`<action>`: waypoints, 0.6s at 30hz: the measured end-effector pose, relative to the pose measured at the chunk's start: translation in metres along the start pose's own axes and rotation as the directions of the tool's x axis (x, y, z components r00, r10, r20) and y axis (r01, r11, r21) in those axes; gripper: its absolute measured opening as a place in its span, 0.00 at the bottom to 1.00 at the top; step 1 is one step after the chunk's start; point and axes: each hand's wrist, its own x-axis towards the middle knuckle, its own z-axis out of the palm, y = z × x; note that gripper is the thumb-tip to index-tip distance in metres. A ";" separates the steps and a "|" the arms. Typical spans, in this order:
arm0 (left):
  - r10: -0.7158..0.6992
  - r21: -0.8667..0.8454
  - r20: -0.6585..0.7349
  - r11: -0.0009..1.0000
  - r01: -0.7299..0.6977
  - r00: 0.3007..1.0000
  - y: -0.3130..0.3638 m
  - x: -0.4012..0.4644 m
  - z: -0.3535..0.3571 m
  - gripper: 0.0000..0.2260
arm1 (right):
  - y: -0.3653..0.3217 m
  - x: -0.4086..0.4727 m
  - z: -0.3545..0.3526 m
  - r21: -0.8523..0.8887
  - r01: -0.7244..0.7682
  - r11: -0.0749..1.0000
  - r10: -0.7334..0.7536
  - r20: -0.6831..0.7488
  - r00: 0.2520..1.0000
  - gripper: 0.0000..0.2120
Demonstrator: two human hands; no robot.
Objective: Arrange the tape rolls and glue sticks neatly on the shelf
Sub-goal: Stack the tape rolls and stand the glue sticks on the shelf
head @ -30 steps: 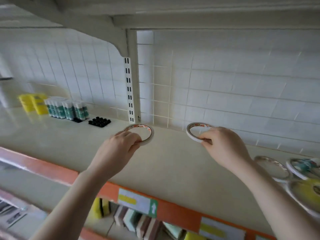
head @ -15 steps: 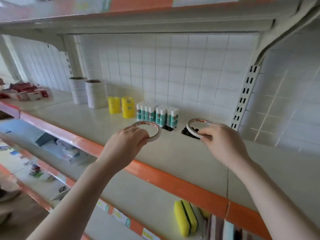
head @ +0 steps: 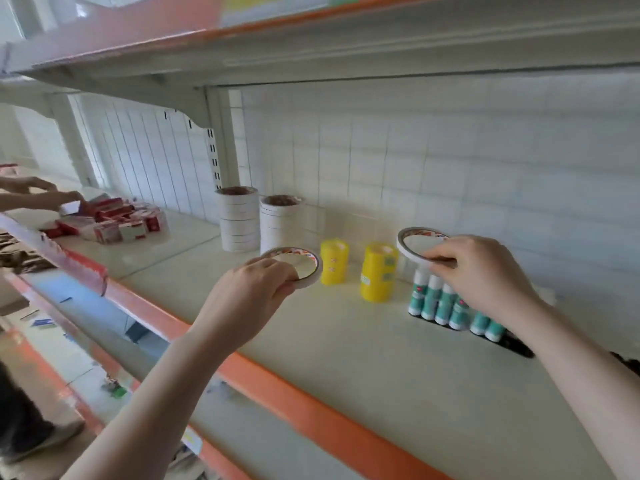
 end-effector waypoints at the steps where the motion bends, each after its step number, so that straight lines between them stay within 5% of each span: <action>1: -0.008 -0.004 -0.003 1.000 0.008 1.000 -0.017 0.005 -0.002 0.05 | -0.010 0.013 0.007 -0.011 -0.007 1.000 0.008 0.016 1.000 0.07; 18: 0.212 -0.115 -0.078 0.969 -0.220 0.974 -0.264 0.098 -0.005 0.02 | -0.164 0.155 0.118 -0.092 -0.135 0.987 0.125 -0.109 0.986 0.06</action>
